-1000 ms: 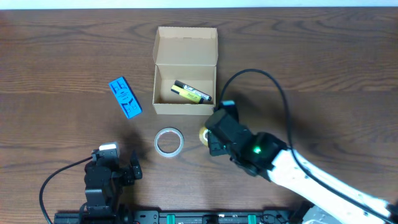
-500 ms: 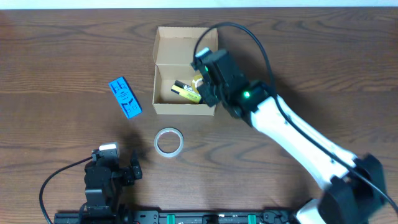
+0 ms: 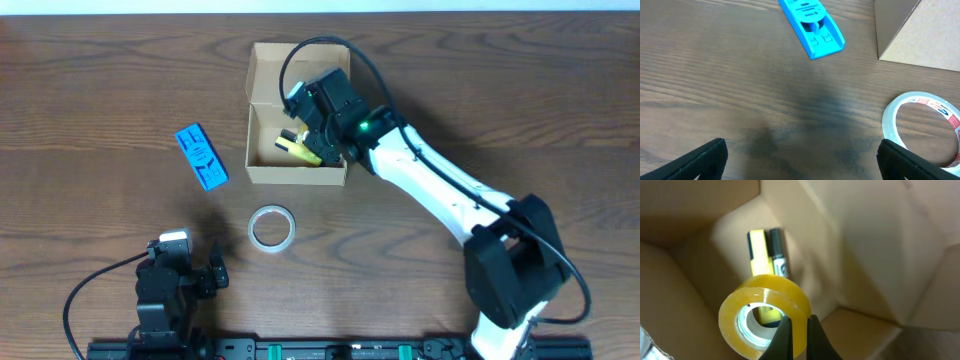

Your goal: Pack container

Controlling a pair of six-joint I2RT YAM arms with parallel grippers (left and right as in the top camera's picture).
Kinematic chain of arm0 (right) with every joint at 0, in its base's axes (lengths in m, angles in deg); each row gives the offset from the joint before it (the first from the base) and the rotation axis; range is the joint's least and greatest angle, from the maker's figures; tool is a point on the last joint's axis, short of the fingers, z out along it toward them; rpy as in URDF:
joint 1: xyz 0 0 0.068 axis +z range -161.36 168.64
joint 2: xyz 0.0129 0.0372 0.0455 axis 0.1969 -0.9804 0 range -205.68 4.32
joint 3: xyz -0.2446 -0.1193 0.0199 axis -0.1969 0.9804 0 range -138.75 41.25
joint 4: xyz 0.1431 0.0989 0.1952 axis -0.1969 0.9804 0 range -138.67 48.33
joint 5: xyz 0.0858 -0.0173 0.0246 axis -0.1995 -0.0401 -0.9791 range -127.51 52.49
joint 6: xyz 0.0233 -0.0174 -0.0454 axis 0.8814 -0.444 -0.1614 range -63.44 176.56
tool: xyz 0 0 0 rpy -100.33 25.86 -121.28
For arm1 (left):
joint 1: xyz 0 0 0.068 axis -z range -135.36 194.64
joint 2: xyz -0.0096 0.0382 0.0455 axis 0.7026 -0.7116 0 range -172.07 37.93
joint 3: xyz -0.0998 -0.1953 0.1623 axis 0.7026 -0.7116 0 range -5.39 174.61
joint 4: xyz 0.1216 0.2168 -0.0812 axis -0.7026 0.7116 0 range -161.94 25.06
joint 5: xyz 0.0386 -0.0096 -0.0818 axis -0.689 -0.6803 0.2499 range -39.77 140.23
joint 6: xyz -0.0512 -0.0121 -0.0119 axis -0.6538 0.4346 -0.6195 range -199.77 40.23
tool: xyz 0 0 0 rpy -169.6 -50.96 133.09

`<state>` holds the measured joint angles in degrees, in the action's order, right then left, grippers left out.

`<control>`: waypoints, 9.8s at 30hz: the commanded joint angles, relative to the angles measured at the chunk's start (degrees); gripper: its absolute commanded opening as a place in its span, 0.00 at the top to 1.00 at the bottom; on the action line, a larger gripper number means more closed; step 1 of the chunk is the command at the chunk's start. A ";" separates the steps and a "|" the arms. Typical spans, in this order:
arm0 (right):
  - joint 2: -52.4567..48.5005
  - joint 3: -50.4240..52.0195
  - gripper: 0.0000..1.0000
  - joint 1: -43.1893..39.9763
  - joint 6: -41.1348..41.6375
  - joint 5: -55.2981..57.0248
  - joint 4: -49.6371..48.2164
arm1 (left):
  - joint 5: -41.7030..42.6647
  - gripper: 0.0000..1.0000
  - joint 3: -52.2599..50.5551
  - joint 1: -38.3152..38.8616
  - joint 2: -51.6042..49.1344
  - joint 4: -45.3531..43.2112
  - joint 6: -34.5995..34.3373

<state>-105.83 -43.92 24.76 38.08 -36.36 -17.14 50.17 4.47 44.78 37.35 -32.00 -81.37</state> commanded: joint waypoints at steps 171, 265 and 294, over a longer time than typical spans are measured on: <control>91.34 59.91 0.01 -9.20 24.22 -10.38 8.57 | 9.51 0.79 82.03 -6.51 -123.80 13.81 -20.24; 91.34 59.91 0.01 -9.20 24.22 -10.38 8.57 | 3.10 0.05 100.87 23.34 -123.80 25.81 25.40; 91.34 59.91 0.01 -9.20 24.22 -10.38 8.57 | 7.87 0.04 83.43 15.67 -92.00 39.93 9.62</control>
<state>-14.88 15.88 15.93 61.62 -46.57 -8.64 57.47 92.47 60.49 -59.50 8.33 -69.00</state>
